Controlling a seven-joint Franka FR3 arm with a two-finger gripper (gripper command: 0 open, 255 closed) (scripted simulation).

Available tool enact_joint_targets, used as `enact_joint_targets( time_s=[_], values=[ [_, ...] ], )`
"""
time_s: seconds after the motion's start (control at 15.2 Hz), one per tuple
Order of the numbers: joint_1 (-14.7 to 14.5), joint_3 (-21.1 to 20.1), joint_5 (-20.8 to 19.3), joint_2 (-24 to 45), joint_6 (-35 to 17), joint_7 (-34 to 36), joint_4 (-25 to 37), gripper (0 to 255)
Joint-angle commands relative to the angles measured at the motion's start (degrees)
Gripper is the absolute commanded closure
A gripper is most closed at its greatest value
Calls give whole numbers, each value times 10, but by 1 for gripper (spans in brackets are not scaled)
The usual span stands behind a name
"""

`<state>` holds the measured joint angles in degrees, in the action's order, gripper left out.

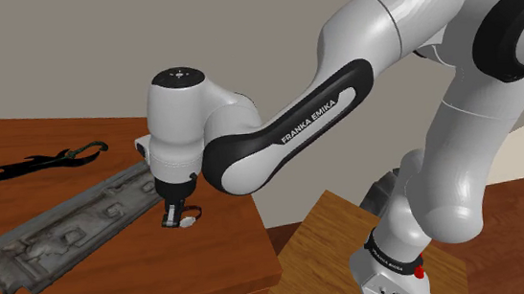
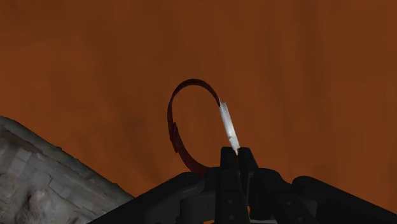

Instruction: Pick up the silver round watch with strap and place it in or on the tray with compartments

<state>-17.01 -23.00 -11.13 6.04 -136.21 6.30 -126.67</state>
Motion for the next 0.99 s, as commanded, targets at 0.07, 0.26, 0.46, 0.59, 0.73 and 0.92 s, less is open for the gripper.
enact_joint_targets(
  time_s=[0.07,0.26,0.46,0.59,0.73,0.92],
  values=[
    [0,0,0,0,0,0,0,255],
    [1,-2,12,-15,21,-10,8,255],
    [2,-3,22,-29,42,-18,17,255],
    [2,-3,29,-37,56,-24,24,255],
    [3,-4,35,-46,70,-29,31,255],
    [3,-4,43,-57,92,-36,43,255]
  ],
)
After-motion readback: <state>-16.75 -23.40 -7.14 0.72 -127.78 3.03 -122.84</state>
